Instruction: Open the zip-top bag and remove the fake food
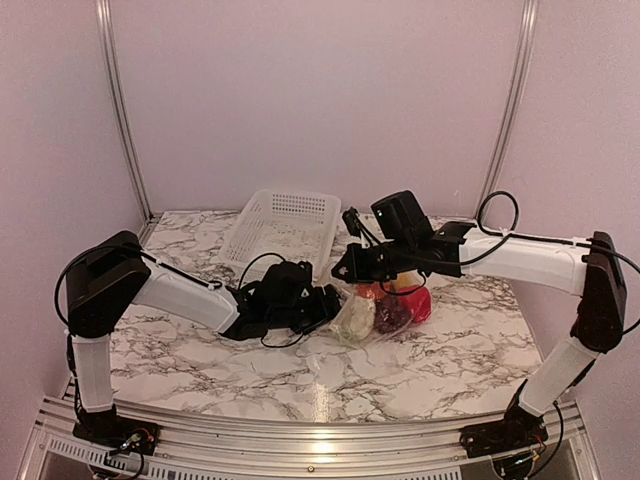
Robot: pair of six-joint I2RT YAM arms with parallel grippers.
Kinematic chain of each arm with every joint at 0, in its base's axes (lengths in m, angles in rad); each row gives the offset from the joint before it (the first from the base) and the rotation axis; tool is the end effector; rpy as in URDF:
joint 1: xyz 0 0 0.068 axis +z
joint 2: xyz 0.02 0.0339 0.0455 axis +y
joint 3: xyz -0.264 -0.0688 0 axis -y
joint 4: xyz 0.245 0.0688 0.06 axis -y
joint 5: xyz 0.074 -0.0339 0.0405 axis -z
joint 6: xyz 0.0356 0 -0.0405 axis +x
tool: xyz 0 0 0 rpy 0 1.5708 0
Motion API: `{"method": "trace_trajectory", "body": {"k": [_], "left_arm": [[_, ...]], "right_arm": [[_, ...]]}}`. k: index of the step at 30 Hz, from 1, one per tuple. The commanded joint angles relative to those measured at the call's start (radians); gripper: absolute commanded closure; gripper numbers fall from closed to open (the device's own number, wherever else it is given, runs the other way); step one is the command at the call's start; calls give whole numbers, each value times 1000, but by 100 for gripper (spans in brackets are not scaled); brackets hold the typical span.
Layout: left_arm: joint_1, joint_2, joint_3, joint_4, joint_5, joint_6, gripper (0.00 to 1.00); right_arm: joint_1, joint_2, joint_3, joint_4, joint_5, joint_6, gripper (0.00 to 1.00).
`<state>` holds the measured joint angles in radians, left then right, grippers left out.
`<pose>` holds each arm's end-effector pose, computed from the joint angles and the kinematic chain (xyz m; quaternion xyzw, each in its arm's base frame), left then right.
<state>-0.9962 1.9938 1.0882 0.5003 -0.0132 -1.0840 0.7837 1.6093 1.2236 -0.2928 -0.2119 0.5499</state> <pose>0.2327 -0.3586 0.1553 -0.0403 0.8340 -0.4718 0.2833 0.2529 0.2626 0.2724 -0.1499 0.8856 0.3403 0.2782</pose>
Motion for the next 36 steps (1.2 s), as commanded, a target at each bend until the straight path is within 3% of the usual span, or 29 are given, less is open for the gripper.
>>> {"method": "trace_trajectory", "body": {"k": [1,7,14,18,23,31,34,36], "left_arm": [[-4,77,86,-128,0,23,20],[-4,124,167,-274,-32,10,5],[-5,216,282,-452,-24,19,22],[-4,258,325,-526,-7,18,27],[-5,252,321,-484,9,39,56],[-7,115,214,-269,20,91,90],[-7,60,172,-197,28,100,99],[-7,22,158,-180,27,110,100]], "right_arm": [[-7,-10,4,10,-16,-5,100],[-11,4,23,-9,3,-12,100],[-15,18,24,-20,14,-9,100],[-16,18,18,-23,21,-3,100],[-17,18,8,-23,23,2,100],[-20,18,-4,-17,23,5,100],[-23,15,-6,-19,30,2,100],[-23,13,-6,-23,39,-2,100]]}}
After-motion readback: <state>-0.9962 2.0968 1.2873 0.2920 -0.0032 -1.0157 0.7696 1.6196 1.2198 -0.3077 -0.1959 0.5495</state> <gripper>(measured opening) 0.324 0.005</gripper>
